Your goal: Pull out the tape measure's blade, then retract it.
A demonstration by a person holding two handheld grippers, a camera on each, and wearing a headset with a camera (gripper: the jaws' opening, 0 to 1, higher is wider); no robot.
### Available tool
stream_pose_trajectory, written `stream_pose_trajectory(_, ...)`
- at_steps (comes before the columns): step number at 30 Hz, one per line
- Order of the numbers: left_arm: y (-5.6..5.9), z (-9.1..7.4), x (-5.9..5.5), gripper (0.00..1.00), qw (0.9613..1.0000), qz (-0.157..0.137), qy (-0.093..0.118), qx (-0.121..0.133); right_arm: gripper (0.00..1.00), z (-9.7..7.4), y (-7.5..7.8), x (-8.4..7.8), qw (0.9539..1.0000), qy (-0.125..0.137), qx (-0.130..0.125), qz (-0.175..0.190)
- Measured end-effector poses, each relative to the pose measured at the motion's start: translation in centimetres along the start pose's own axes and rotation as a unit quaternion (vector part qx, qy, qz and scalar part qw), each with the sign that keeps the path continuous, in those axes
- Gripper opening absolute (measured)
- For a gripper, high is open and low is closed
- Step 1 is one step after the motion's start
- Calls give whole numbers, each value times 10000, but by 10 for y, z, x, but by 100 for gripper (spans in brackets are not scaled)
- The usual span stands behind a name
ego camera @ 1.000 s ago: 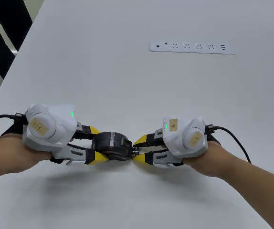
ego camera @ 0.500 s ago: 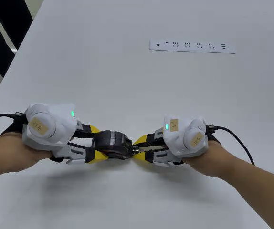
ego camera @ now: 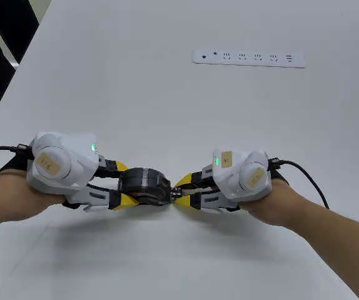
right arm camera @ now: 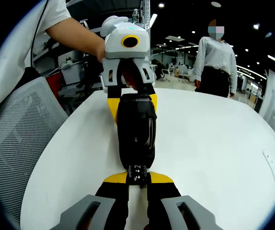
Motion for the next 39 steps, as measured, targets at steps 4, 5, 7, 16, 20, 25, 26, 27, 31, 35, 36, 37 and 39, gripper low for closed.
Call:
stream_pose_trajectory(4,-1,1,0,24,10000,25,-12,13,11,-1,0,-1,10000,-3,-39,-7)
stream_pose_trajectory(5,-1,1,0,24,10000,42,-17,18,11,-1,1,-1,10000,-7,-44,-11)
stream_pose_trajectory(7,-2,1,-1,24,10000,24,-5,-4,10,-3,0,0,10000,15,-40,-16)
stream_pose_trajectory(16,-2,1,-1,24,9999,100,-6,-14,10,-16,-3,-8,9999,-45,-90,20)
stream_pose_trajectory(20,-1,1,0,24,9999,129,-13,-22,10,-20,-4,-11,9999,-54,-129,47)
stream_pose_trajectory(25,-1,1,0,24,9998,166,-39,-45,10,-28,-6,-17,9998,-110,-156,87)
stream_pose_trajectory(26,-1,1,0,24,9998,175,-47,-47,10,-30,-5,-18,9997,-116,-169,96)
stream_pose_trajectory(27,-1,1,-1,24,9998,172,-49,-51,10,-31,-6,-19,9997,-119,-170,112)
stream_pose_trajectory(31,-1,1,-1,24,9998,193,-51,-53,10,-36,-7,-23,9996,-130,-193,179)
stream_pose_trajectory(35,-1,2,0,24,9997,228,-65,-65,10,-39,-8,-27,9995,-187,-208,169)
stream_pose_trajectory(36,-1,2,0,24,9997,217,-68,-66,10,-40,-8,-29,9994,-213,-214,178)
stream_pose_trajectory(37,-1,2,0,24,9997,214,-71,-67,10,-42,-8,-30,9994,-220,-218,185)
stream_pose_trajectory(39,0,2,1,24,9997,223,-72,-76,10,-45,-9,-32,9992,-242,-233,202)
Point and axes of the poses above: the centre of the closed fingertips' face, and the gripper's own axes: z roughly forward along the fingers, y roughly to its right, x roughly out of its top, the point moved 1 cm from there along -z, roughly backward along the fingers, and after that the axes turned 7 degrees about x, right-handed, at the moved point
